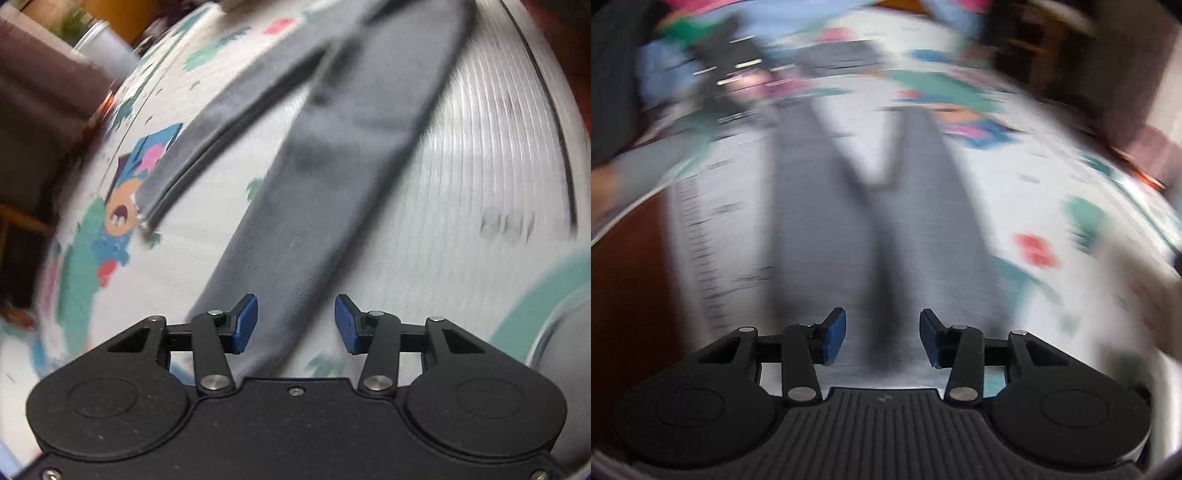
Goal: Fold clothes
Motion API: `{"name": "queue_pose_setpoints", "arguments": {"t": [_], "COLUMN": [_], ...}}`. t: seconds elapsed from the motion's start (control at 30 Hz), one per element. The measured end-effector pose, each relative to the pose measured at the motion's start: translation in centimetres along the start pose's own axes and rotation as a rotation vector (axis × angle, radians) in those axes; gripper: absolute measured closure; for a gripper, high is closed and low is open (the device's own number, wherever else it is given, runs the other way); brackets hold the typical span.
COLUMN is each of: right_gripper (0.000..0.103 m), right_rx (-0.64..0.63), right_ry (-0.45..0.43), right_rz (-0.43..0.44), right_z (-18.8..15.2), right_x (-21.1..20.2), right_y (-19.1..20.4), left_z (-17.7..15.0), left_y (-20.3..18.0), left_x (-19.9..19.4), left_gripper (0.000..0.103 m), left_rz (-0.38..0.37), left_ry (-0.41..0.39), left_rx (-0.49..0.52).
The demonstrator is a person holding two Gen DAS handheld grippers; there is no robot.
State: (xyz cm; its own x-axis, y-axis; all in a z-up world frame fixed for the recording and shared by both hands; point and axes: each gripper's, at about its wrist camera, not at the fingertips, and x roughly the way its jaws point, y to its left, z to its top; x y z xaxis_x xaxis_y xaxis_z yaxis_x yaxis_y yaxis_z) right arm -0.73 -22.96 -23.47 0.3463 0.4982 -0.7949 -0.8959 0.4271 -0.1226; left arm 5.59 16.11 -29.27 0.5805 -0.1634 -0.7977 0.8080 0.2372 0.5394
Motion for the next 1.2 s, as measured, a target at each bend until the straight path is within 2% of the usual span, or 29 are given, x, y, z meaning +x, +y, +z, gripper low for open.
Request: {"name": "queue_pose_setpoints", "arguments": {"t": [0.07,0.23,0.37,0.47,0.5,0.53,0.6,0.67,0.8,0.87,1.0,1.1,1.2], "right_gripper": [0.065,0.069,0.070,0.070,0.069,0.075,0.088,0.095,0.096,0.096,0.096,0.096,0.096], "right_rx": [-0.065,-0.156,-0.210,-0.195,-0.179,-0.139,-0.031,0.041,0.070,0.118,0.286,0.331,0.426], "right_ry": [0.027,0.103,0.131,0.127,0.123,0.128,0.147,0.153,0.117,0.095,-0.016,-0.089,-0.136], "right_rz": [0.044,0.042,0.003,-0.003,0.003,0.016,0.045,0.073,0.167,0.230,0.459,0.583,0.617], "right_z": [0.1,-0.1,-0.5,-0.9,-0.9,-0.9,-0.5,0.1,1.2,1.8,3.5,5.5,5.7], "right_x": [0.7,2.2,3.1,3.6,3.6,3.7,3.8,3.7,2.3,1.5,-1.5,-3.1,-3.6], "right_y": [1.7,3.5,4.5,4.4,4.2,3.8,2.5,1.4,0.7,0.4,-1.3,-1.9,-3.0], "left_z": [-0.8,-2.4,-2.9,-3.3,-3.2,-3.1,-3.1,-3.0,-3.0,-2.9,-3.2,-2.9,-1.2], "left_y": [0.0,0.0,-0.4,-0.7,-0.7,-0.7,-0.4,0.1,0.9,2.4,5.6,8.0,10.4], "left_x": [0.2,0.5,0.7,0.9,1.0,1.1,1.1,0.8,-0.7,-2.0,-4.6,-6.2,-6.2], "left_gripper": [0.058,0.066,0.069,0.070,0.075,0.099,0.098,0.099,0.100,0.100,0.100,0.100,0.100], "left_rz": [0.021,0.029,0.057,0.078,0.086,0.093,0.117,0.126,0.166,0.204,0.286,0.344,0.383], "left_ry": [0.020,0.029,0.050,0.067,0.081,0.096,0.104,0.112,0.127,0.132,0.146,0.133,0.085], "left_rx": [0.093,0.229,0.263,0.288,0.279,0.268,0.225,0.169,0.108,0.029,-0.081,-0.129,-0.141]}}
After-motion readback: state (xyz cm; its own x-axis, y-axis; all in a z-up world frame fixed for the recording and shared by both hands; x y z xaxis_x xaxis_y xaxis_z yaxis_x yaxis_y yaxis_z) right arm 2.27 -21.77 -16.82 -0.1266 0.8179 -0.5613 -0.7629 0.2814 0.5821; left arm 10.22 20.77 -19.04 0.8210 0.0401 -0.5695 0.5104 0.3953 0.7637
